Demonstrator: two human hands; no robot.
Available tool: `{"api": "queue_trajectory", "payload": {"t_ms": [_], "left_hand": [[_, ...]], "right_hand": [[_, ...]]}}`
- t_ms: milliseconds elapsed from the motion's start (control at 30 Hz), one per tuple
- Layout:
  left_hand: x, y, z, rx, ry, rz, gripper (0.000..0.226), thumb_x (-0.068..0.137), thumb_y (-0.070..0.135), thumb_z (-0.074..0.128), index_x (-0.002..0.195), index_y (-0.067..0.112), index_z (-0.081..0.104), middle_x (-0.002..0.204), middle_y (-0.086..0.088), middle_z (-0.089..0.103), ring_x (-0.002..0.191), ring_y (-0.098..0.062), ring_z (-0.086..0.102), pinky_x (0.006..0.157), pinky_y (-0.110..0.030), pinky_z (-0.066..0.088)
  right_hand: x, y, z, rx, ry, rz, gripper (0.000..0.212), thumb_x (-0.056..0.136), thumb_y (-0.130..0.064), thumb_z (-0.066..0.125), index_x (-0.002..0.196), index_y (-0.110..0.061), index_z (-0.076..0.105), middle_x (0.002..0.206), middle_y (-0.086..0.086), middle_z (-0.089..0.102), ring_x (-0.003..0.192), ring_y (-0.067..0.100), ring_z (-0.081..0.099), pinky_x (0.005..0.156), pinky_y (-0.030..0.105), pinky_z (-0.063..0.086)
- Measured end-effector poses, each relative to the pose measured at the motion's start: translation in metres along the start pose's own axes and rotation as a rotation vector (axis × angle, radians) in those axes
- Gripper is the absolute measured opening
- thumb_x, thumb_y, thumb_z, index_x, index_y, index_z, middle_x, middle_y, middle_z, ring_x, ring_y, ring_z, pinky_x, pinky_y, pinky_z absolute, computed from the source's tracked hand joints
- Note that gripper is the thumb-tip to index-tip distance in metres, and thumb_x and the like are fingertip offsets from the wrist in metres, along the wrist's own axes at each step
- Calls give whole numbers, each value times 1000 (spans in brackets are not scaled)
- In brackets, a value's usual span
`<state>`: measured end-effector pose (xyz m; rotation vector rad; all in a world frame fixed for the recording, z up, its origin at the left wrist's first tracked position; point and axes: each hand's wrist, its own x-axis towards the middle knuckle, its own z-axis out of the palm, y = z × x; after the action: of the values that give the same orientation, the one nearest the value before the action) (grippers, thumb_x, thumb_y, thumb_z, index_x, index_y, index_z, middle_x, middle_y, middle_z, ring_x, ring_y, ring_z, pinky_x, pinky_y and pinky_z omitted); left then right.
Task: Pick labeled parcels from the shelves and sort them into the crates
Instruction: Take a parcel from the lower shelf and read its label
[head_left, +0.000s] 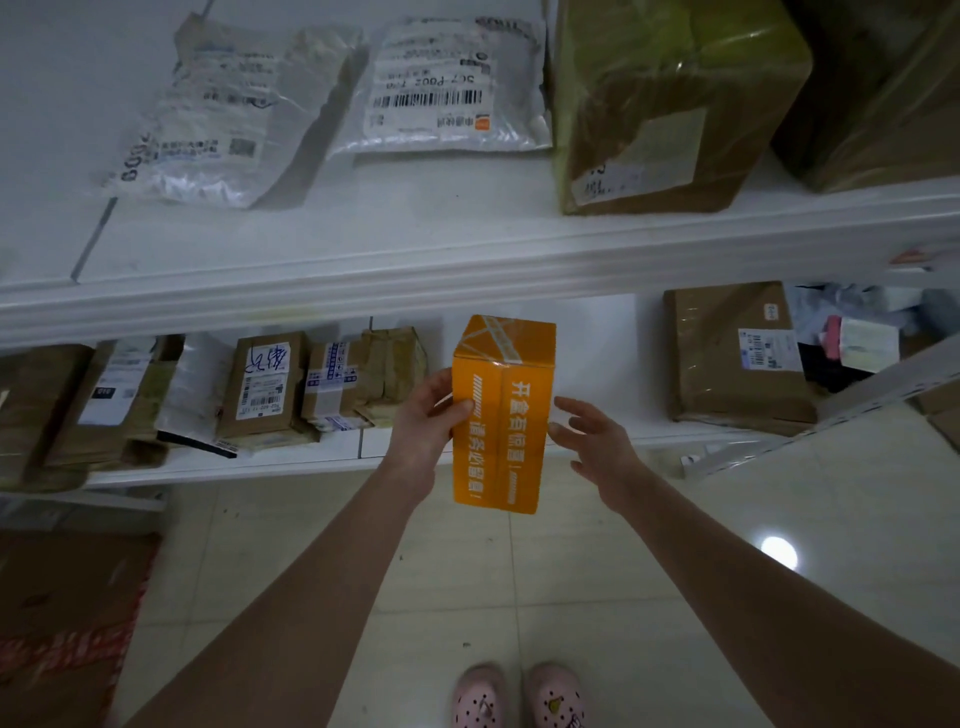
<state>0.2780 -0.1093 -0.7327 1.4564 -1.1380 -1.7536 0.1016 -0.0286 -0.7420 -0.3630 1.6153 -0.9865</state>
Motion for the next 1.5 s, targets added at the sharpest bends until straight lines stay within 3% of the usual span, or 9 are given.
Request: {"api": "queue_trajectory", "payload": {"t_ms": [167,233,333,467,600,733,1000,1367,1500], "left_hand": [[-3,-2,-2,132,-65,14,58,82,15,72,134,26,48,125,-4,60,118,-24,56,97,-49,48],[-8,-3,1,169,-30,26,67,80,15,74,138,26,43,127,-1,56,116,-19,52,90,-39,48],[-14,0,9,198,108,28,71,81,13,74,141,23,38,125,-2,52,111,-17,51,78,-29,47],[-22,8,13,346,28,-69,67,86,33,67,145,27,35,146,-4,42,130,-27,44,101,-45,42],[-34,15,4,266,-144,-244,83,82,39,70,149,42,20,147,6,41,131,-27,44,97,-48,40],[-42,20,-1,272,-132,-277,72,85,39,66,144,48,26,139,3,50,126,-28,48,99,-59,40],[-59,17,-5,220,-8,-297,59,93,39,57,146,40,30,140,-1,49,127,-27,48,97,-51,44],[-65,6,-6,163,14,-223,64,92,6,56,146,34,35,130,0,58,100,-17,61,60,-24,50],[-75,14,-12,182,-5,-245,65,91,6,55,144,38,35,128,1,60,107,-21,63,76,-36,53]], "right_hand": [[-12,-12,-1,-94,-118,57,76,86,-32,67,148,-17,25,136,8,50,111,23,53,81,33,39],[-16,-17,-2,-137,-123,97,68,86,-35,65,143,-16,34,132,8,55,103,21,60,75,30,40],[-19,-19,-1,-145,-131,136,41,84,-43,66,116,-19,53,100,-2,67,75,9,61,62,28,45],[-18,-17,1,19,-33,202,46,85,-27,71,126,-18,52,99,3,69,83,18,66,58,33,47],[-24,-24,2,2,-41,217,42,89,-9,59,129,-20,54,102,4,68,88,21,63,66,36,48],[-35,-31,6,-23,-45,199,50,88,-1,55,131,-25,52,103,4,68,88,20,62,65,34,46],[-49,-28,16,-42,-31,114,58,84,8,55,133,-22,51,101,3,68,82,18,65,57,30,46],[-47,-26,27,-121,3,87,63,82,7,60,136,-23,49,93,2,69,79,18,65,65,34,50],[-56,-33,31,-119,-10,93,61,81,7,61,135,-22,51,102,6,70,86,23,67,65,34,52]]}}
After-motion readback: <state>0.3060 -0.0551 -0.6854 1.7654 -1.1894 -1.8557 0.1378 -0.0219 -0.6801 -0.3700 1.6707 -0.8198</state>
